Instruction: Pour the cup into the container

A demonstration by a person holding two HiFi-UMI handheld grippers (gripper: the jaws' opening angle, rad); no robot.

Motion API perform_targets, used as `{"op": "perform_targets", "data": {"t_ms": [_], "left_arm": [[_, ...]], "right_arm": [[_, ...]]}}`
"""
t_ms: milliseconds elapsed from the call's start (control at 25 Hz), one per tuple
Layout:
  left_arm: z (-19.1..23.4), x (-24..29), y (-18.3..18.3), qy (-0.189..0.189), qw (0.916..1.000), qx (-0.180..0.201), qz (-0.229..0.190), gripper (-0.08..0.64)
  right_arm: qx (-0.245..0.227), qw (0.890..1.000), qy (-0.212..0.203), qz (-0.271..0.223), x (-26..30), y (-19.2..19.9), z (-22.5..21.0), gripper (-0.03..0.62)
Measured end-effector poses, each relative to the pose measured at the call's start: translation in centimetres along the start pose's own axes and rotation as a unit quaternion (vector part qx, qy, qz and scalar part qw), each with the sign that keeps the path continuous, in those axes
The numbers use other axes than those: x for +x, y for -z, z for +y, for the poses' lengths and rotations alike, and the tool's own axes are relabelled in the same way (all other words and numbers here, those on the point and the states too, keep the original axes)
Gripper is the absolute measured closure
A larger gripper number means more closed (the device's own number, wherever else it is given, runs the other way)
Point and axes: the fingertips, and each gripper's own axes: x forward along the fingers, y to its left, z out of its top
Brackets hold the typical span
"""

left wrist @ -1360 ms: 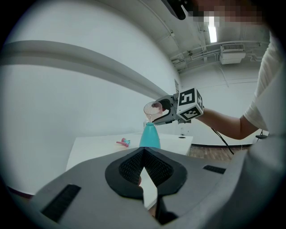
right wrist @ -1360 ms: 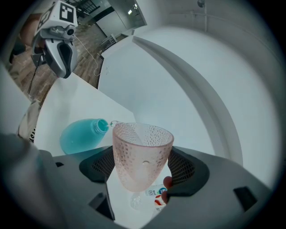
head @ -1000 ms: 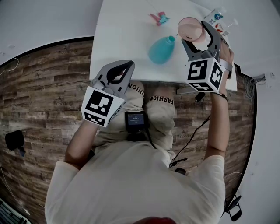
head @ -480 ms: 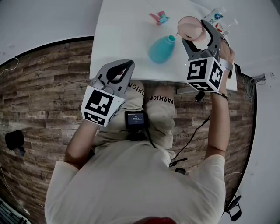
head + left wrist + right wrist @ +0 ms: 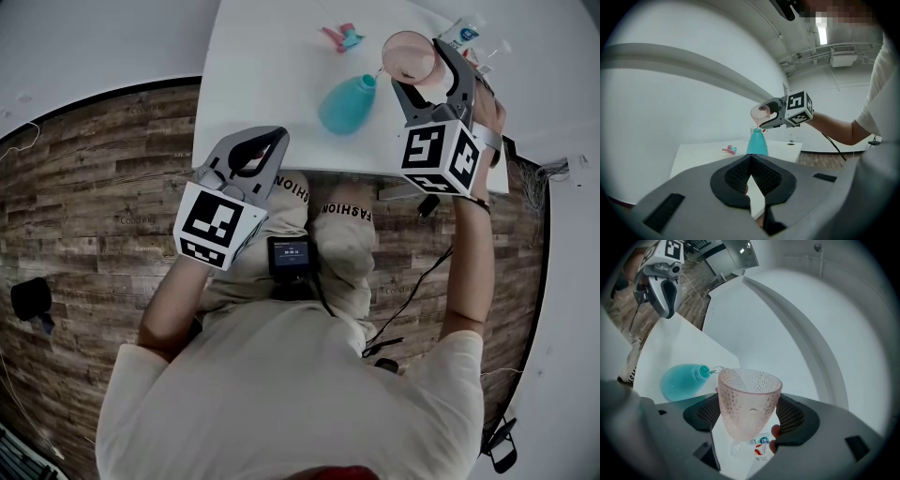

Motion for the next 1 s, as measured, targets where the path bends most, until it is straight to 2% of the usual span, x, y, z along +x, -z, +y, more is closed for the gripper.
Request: {"op": "perform_targets", "data": {"t_ms": [1000], "left_arm": [[-0.13, -0.04, 0.13, -0.001, 1.0000, 0.000, 0.002, 0.549]], "right_arm": [[-0.012, 1.000, 0.008, 0.001, -0.16, -0.13, -0.37, 0.219]]}}
